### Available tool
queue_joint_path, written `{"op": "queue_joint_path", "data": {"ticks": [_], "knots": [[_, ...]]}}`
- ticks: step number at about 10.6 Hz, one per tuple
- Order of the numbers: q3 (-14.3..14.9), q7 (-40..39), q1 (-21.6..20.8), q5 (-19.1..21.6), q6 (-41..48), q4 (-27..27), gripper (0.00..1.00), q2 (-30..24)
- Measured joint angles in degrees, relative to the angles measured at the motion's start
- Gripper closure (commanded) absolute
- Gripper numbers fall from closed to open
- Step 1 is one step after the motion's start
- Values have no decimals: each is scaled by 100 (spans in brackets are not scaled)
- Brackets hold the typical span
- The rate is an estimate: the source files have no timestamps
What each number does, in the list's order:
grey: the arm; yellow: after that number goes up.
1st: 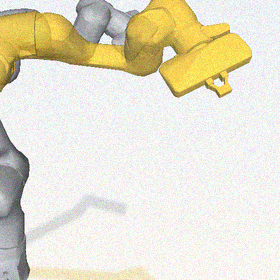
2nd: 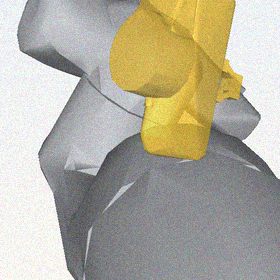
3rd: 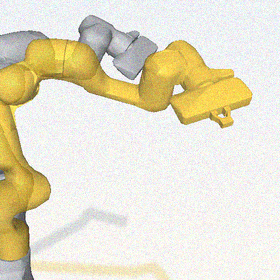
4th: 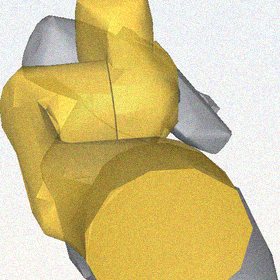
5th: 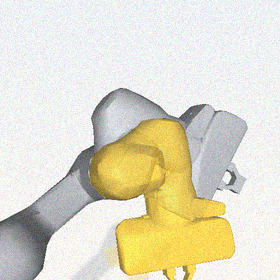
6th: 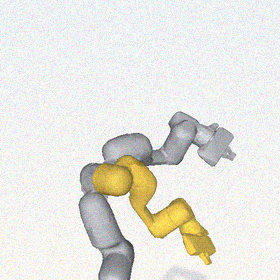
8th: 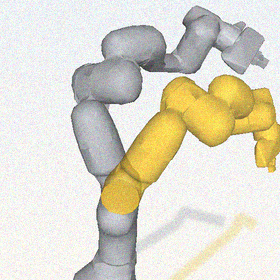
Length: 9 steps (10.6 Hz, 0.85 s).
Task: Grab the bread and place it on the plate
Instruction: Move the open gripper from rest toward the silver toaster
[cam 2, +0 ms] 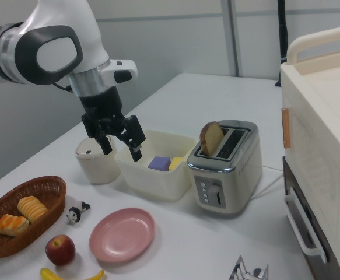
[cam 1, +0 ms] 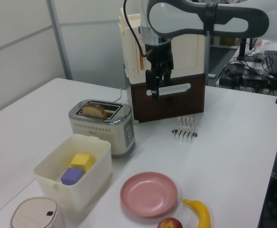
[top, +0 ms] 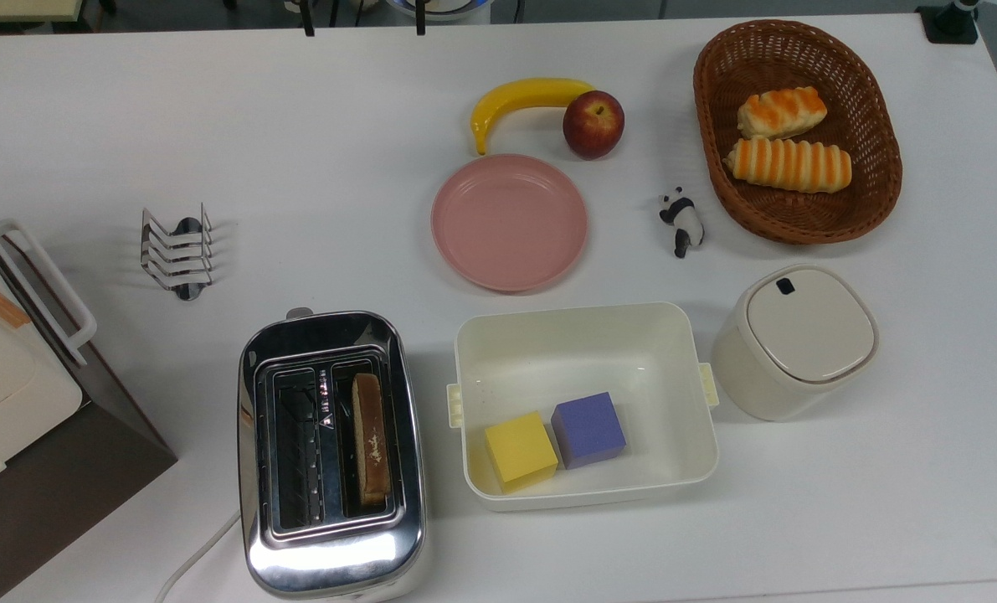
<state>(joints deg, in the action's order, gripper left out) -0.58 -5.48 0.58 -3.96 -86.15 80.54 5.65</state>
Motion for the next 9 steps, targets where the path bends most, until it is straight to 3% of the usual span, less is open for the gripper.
{"op": "queue_joint_path", "data": {"ticks": [9], "knots": [[0,0,12,2,-84,86,0,47]]}}
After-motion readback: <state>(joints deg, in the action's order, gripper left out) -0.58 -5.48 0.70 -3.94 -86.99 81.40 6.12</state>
